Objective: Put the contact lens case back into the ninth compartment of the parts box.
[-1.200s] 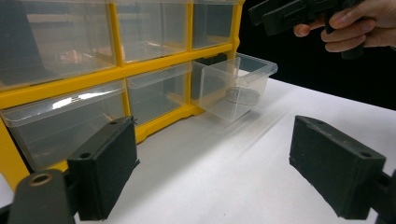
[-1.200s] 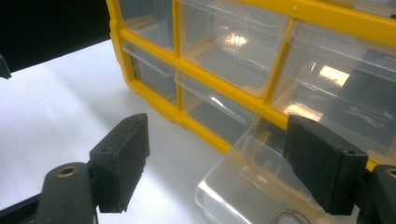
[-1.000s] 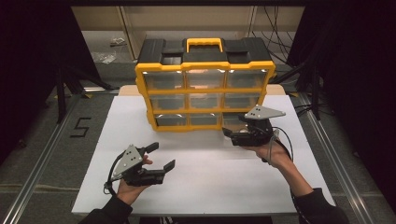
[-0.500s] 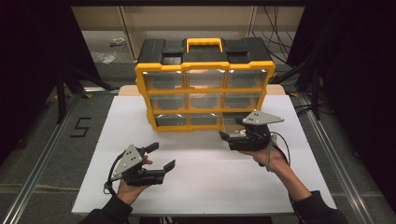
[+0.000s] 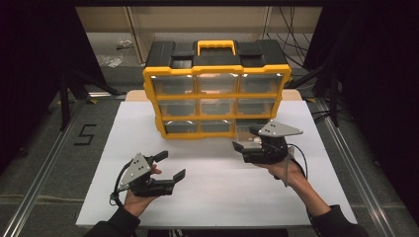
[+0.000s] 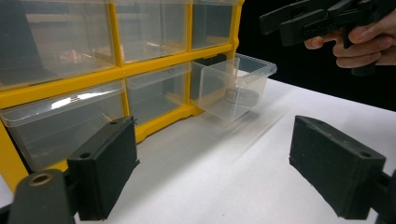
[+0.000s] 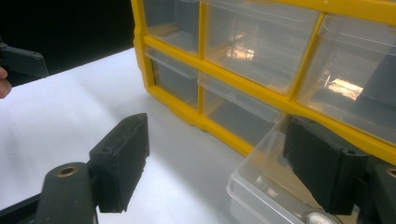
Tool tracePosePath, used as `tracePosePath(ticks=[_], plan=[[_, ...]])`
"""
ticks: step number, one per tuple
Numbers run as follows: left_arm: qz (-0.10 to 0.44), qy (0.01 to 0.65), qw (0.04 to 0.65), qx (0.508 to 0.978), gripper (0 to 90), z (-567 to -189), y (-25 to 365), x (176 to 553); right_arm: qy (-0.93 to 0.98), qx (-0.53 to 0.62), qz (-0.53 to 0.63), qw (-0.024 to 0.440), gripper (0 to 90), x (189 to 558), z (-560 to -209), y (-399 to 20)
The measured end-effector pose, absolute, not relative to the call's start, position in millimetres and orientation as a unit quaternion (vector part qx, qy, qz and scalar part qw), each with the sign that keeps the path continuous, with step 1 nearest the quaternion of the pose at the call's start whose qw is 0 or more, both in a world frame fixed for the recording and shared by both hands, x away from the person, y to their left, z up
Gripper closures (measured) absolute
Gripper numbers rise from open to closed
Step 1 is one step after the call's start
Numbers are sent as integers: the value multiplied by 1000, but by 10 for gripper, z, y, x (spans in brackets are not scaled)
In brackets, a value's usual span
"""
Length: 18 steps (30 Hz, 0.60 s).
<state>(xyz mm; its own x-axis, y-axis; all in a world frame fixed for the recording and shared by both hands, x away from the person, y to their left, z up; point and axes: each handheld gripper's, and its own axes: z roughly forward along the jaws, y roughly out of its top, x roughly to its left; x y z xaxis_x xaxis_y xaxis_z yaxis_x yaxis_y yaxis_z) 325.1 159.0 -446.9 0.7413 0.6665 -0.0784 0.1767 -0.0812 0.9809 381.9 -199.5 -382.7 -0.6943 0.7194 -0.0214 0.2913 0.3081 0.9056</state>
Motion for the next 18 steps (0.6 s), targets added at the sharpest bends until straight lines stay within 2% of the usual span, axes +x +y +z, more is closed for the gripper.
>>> tracePosePath(ticks=[18], plan=[[201,298,609,707,145,-4468,1590,3250,772,318,501,226,239,3734,-3919,-2036]])
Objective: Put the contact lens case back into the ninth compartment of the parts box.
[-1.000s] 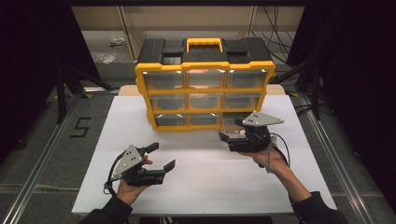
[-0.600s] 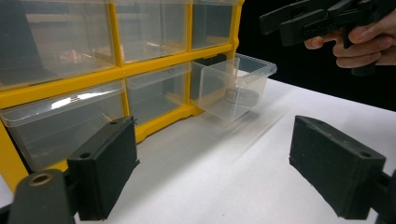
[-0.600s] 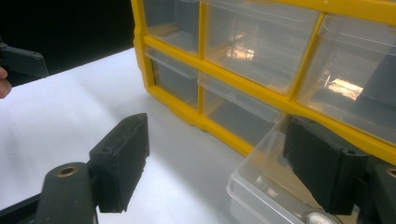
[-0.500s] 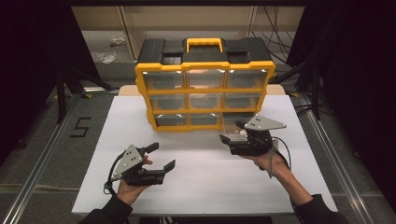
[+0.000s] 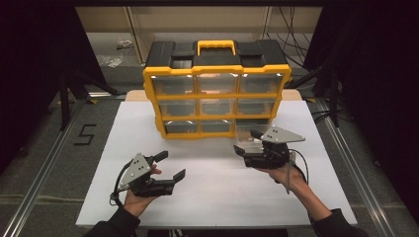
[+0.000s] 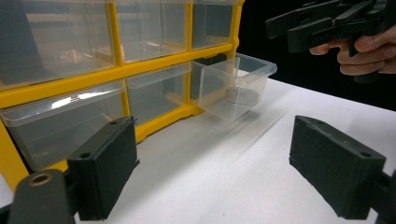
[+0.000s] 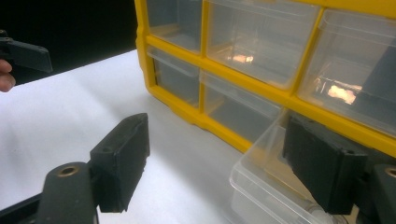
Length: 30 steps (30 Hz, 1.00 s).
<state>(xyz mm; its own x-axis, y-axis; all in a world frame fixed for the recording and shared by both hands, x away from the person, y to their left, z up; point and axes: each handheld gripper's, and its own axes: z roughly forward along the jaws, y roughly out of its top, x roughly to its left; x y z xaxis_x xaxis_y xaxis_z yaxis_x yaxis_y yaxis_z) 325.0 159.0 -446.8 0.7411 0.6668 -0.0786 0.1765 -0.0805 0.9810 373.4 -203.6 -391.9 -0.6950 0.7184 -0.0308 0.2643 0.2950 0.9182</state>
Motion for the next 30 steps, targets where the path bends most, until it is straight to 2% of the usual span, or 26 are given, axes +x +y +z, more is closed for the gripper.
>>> tracePosePath(ticks=[30], plan=[[200,301,609,706,145,-4470,1591,3252,761,332,508,229,240,3660,-4050,-2183]])
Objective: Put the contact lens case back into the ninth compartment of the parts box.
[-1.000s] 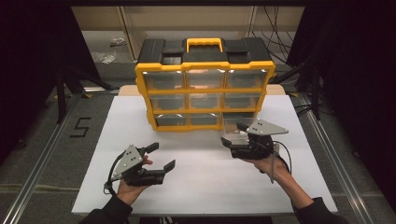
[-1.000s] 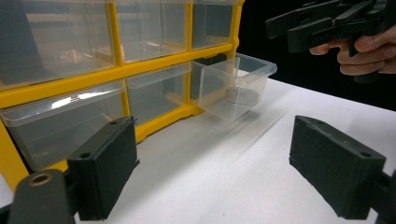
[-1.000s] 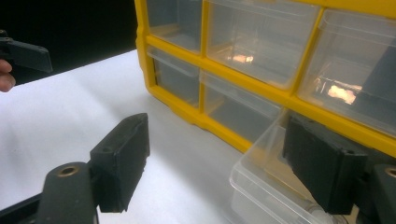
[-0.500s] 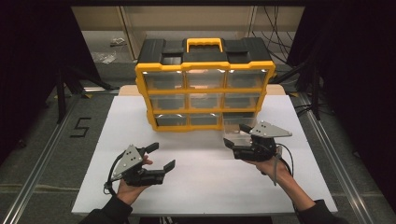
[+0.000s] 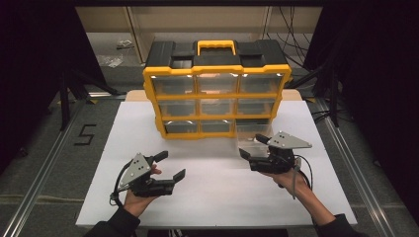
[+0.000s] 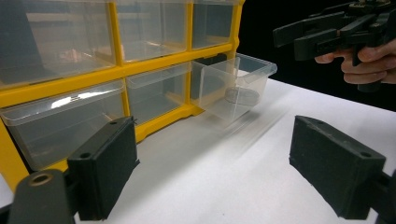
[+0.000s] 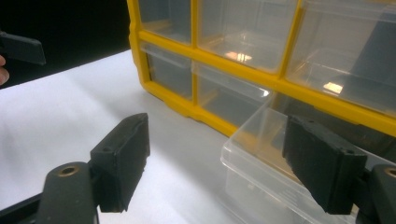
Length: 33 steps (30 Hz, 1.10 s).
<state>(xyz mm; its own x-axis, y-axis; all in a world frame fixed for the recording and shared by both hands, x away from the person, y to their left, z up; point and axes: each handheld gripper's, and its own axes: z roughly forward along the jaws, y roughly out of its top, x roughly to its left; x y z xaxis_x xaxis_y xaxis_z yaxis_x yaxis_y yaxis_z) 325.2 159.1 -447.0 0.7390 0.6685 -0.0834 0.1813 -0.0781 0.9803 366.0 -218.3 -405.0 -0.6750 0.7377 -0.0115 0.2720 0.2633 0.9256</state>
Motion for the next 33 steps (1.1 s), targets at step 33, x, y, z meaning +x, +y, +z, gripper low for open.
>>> tracePosePath(ticks=[33], plan=[[200,307,607,705,145,-4479,1598,3271,782,336,486,197,224,3642,-4314,-2299]])
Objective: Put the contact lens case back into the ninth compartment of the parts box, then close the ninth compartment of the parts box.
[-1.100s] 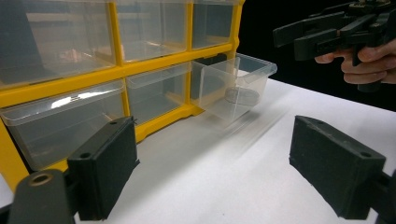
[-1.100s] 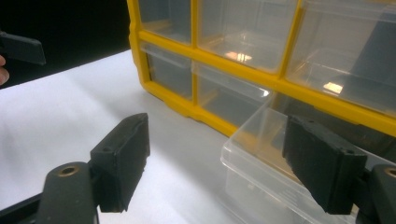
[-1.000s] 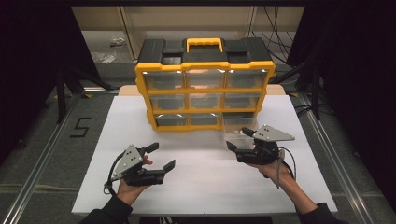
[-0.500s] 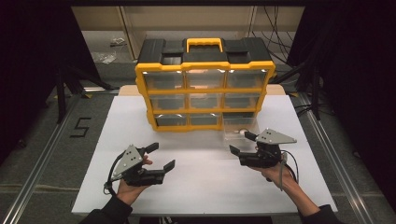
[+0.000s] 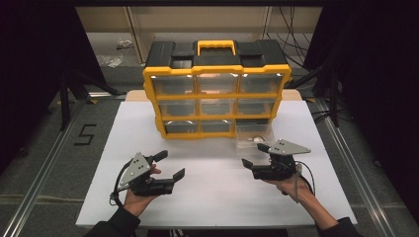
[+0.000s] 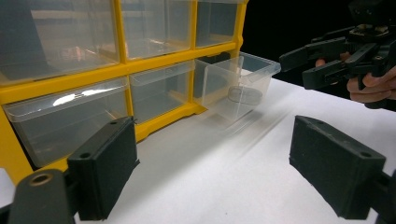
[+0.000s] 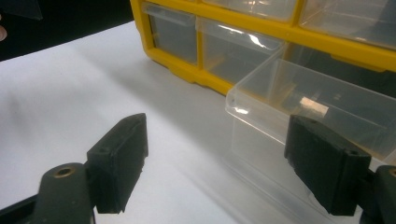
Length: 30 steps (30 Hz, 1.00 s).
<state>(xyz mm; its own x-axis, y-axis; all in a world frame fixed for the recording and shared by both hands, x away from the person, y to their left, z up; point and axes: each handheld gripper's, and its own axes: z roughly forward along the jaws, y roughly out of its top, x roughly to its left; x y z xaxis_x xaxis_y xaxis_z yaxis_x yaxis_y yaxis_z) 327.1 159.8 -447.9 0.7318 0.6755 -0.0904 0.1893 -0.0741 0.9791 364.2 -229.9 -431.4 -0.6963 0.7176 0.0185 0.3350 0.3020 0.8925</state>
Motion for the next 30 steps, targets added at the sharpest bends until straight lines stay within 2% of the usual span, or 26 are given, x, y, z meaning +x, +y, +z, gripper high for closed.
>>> tracePosePath(ticks=[14,24,30], plan=[[199,307,608,705,145,-4479,1598,3276,798,342,462,181,230,3671,-4427,-2274],[201,302,608,706,145,-4472,1594,3263,808,347,441,181,354,3699,-4467,-2276],[201,301,608,706,145,-4471,1592,3254,812,360,418,192,465,3720,-4500,-2275]])
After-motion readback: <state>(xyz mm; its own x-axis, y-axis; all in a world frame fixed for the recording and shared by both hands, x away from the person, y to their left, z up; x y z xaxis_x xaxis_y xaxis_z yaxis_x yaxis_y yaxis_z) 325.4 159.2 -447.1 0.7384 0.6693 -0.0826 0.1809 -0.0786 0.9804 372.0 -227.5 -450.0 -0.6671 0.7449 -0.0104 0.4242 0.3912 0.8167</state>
